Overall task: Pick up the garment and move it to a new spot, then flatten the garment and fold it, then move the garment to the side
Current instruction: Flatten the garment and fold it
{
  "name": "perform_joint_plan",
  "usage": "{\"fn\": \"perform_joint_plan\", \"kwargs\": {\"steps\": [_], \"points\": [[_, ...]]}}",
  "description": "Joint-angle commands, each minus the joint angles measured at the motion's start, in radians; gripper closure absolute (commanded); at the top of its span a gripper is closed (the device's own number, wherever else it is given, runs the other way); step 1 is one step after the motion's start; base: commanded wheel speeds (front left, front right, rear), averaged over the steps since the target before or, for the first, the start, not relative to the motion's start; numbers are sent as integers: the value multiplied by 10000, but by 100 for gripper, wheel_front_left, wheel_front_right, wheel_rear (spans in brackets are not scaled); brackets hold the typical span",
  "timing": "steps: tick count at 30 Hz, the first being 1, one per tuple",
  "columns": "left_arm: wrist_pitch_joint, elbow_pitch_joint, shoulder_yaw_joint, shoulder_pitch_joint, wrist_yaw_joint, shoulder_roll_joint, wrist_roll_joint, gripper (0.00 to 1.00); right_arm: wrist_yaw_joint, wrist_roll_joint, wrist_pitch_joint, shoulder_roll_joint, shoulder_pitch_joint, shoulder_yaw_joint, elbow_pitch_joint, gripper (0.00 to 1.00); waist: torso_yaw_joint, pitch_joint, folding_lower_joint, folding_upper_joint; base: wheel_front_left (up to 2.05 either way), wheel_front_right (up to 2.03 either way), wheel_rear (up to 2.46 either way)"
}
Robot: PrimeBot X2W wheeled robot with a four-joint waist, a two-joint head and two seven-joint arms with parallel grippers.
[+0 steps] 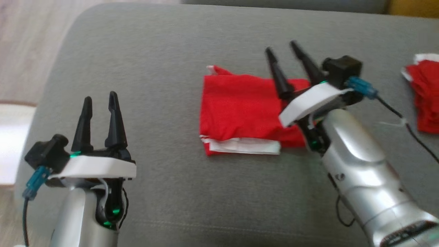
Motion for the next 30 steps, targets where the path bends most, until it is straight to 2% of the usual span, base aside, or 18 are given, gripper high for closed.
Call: {"fn": "perform_joint_plan", "kwargs": {"steps": [1, 3, 6, 11, 19, 30], "points": [[-51, -438, 401, -322, 41, 129, 25, 0, 35, -565, -109, 155, 209, -330, -506, 0, -421, 21, 0, 0, 0, 0, 0], [-51, -575, 409, -388, 47, 129, 46, 0, 35, -1901, -109, 140, 698, -1376, -1171, 0, -675, 30, 0, 0, 0, 0, 0], [-51, -709, 409, -447, 47, 129, 84, 0, 35, -3283, -109, 143, 1568, -2750, -2267, 0, -1015, 15, 0, 0, 0, 0, 0], [-51, -806, 365, -426, 4, 129, 202, 0, 35, -4881, -110, 152, 2838, -4021, -3960, 0, -1442, -11, 0, 0, 0, 0, 0], [-51, -850, 113, -120, -2, 129, 569, 0, 35, -4762, -110, 156, 4469, -4619, -5297, 0, -1753, 6, 0, 0, 0, 0, 0], [-51, -988, 57, 185, 76, 129, 849, 0, 35, -4224, -110, 157, 5004, -4643, -5635, 0, -1803, 12, 0, 0, 0, 0, 0]]}}
